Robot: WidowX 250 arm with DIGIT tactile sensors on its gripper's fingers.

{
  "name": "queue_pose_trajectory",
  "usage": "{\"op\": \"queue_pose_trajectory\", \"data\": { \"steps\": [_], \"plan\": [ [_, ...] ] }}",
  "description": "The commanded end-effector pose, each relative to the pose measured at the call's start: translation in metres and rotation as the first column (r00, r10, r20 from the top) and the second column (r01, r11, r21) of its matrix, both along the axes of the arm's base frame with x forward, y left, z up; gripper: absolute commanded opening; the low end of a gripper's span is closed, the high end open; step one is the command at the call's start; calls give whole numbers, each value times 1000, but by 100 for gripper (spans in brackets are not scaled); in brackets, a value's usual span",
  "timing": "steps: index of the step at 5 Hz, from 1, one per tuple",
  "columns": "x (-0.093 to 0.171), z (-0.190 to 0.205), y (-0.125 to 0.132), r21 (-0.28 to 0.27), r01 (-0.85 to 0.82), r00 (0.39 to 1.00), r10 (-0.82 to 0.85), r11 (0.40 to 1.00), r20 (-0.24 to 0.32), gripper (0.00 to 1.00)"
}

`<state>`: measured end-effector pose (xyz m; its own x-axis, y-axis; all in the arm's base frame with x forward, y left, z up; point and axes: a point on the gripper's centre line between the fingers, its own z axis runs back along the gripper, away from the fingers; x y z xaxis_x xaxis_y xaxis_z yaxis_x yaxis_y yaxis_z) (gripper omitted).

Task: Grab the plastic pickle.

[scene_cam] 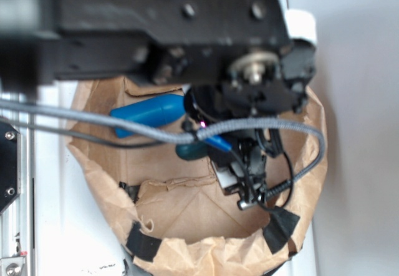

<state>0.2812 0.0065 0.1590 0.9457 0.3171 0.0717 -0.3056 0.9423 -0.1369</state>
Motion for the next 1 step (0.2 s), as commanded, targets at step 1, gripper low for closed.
{"op": "queue_pose_trajectory", "data": {
  "steps": [1],
  "plan": [
    [-3, 26, 19, 109, -56, 993, 44, 992, 113, 0]
  ]
}}
